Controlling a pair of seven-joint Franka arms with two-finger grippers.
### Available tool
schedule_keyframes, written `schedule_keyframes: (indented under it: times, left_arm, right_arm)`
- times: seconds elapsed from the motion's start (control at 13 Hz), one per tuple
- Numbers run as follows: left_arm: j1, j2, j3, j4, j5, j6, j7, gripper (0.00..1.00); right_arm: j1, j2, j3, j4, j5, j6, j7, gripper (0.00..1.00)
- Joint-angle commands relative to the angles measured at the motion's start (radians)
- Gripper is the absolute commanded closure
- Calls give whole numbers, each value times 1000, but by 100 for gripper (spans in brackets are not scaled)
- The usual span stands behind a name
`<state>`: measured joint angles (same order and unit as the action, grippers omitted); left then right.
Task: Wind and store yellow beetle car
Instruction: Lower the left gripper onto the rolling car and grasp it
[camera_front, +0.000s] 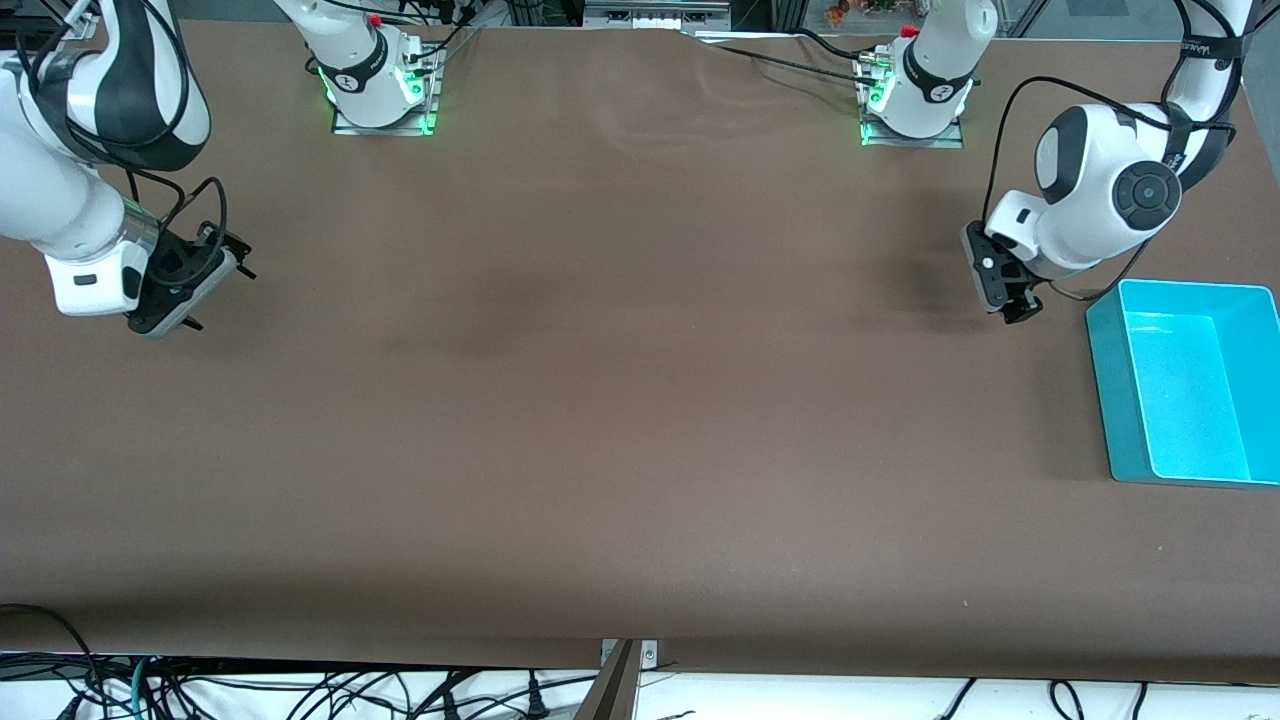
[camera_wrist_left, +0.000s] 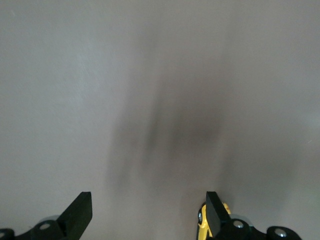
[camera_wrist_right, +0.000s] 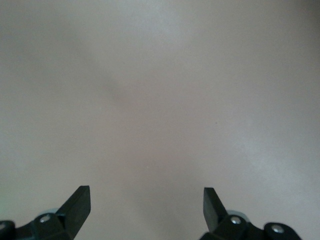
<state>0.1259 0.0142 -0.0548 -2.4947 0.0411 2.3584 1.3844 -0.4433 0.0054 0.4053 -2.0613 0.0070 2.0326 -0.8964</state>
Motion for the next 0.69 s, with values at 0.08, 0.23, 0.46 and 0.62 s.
schedule_keyframes:
  times: [0.08, 0.23, 0.46, 0.62]
  left_arm:
    - [81, -39, -7, -173, 20, 201, 114, 0]
    - [109, -39, -7, -234, 20, 283, 174, 0]
    - [152, -37, -2, -266, 20, 300, 234, 0]
    - [211, -33, -2, -274, 20, 301, 301, 0]
  right_arm:
    - [-9, -61, 4, -7, 76, -26, 137, 0]
    - [-8, -88, 4, -5, 91, -64, 258, 0]
    - [11, -134, 1, 29, 91, -94, 541, 0]
    - [40, -147, -16, 102, 87, -167, 666, 0]
